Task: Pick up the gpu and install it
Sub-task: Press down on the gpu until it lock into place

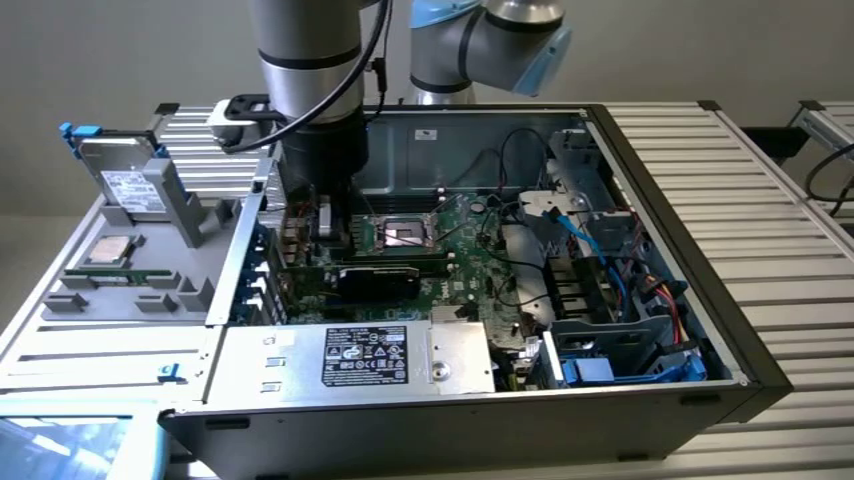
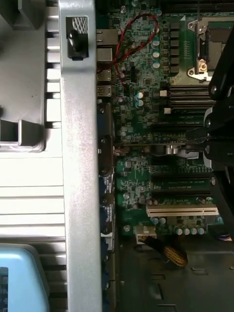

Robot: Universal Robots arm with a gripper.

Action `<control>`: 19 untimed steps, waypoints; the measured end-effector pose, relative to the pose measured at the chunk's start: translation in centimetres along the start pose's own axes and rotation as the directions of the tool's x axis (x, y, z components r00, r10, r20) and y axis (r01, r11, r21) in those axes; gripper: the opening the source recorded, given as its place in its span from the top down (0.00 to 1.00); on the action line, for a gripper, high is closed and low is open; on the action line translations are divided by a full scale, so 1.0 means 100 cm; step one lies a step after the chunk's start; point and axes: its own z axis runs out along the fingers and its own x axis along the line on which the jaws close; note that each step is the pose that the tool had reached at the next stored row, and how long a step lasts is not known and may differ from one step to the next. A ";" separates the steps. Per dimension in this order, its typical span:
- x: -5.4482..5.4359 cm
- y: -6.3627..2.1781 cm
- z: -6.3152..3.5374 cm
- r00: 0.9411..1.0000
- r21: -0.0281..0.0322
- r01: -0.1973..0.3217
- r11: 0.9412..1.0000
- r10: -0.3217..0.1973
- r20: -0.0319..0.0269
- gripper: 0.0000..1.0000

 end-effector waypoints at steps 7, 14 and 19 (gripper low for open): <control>-0.001 -0.0251 -0.0062 1.000 -0.023 0.001 1.000 -0.001 -0.002 0.88; 0.003 -0.0325 0.0032 1.000 -0.026 0.001 1.000 -0.001 0.000 0.88; 0.002 -0.0325 0.0114 1.000 -0.028 0.001 1.000 -0.001 0.006 0.88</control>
